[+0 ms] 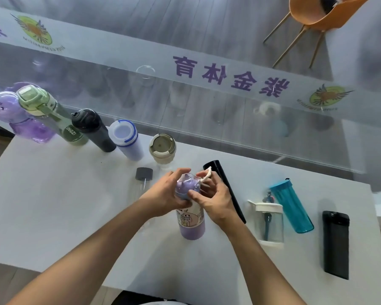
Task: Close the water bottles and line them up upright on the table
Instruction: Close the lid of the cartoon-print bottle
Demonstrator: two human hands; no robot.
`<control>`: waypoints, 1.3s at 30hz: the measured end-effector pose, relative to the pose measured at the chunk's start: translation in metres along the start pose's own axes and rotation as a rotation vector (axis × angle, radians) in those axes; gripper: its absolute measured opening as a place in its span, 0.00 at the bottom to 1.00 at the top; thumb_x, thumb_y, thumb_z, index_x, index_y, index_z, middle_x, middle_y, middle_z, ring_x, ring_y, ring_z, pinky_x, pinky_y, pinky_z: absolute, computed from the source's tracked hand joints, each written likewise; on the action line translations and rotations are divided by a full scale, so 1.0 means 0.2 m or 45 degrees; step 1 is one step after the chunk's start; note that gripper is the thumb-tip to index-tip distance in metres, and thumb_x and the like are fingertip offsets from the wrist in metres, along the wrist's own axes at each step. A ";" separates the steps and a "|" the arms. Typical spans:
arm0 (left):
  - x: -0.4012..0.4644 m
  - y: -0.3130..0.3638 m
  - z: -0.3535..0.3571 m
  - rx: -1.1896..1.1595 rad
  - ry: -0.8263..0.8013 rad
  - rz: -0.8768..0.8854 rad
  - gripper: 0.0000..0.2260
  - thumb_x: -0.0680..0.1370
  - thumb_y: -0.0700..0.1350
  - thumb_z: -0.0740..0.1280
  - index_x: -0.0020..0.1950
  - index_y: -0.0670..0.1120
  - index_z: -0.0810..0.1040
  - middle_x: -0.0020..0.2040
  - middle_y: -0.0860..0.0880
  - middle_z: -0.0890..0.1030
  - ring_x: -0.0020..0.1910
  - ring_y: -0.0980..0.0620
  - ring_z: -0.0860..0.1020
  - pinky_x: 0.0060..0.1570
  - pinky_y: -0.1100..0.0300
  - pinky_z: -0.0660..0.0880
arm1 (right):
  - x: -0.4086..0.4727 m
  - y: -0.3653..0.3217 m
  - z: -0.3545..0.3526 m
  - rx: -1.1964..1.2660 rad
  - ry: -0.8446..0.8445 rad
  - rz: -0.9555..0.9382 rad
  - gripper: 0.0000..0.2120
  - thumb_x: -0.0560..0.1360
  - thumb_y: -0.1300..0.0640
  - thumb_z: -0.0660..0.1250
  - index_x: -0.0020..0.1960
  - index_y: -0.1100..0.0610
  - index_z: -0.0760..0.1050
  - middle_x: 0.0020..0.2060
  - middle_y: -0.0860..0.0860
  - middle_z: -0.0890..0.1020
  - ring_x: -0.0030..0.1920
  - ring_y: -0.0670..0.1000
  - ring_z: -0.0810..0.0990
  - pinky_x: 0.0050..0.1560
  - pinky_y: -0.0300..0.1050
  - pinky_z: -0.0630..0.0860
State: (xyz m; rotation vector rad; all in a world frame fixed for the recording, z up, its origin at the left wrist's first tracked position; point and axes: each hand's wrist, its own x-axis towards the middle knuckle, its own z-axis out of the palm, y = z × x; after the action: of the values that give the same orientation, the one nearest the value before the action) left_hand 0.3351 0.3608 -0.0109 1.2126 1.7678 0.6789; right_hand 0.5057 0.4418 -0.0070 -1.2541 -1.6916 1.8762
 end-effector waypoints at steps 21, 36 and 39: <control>-0.06 0.11 0.06 0.185 0.248 0.163 0.35 0.66 0.47 0.80 0.68 0.59 0.67 0.58 0.51 0.73 0.49 0.52 0.75 0.45 0.73 0.72 | 0.12 0.45 -0.21 -1.205 0.270 0.509 0.33 0.73 0.40 0.69 0.70 0.56 0.63 0.64 0.57 0.75 0.64 0.60 0.75 0.61 0.53 0.73; 0.34 0.27 0.02 0.350 0.338 0.294 0.36 0.64 0.42 0.80 0.69 0.52 0.68 0.59 0.46 0.71 0.54 0.45 0.72 0.56 0.55 0.71 | -0.05 0.54 -0.24 -1.136 0.398 0.553 0.29 0.73 0.42 0.70 0.67 0.54 0.65 0.59 0.56 0.77 0.59 0.59 0.77 0.56 0.52 0.75; 0.37 0.26 0.01 0.360 0.340 0.302 0.37 0.65 0.41 0.80 0.68 0.53 0.67 0.59 0.47 0.71 0.55 0.45 0.72 0.56 0.54 0.72 | -0.07 0.54 -0.24 -1.122 0.412 0.549 0.30 0.73 0.42 0.70 0.68 0.54 0.65 0.58 0.56 0.77 0.58 0.59 0.78 0.55 0.52 0.75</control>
State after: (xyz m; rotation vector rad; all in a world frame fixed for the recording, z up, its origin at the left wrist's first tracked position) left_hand 0.3487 0.4494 0.0041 1.6026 2.0092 0.7750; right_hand 0.5832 0.4356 -0.0976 -2.2429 -2.2553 0.9555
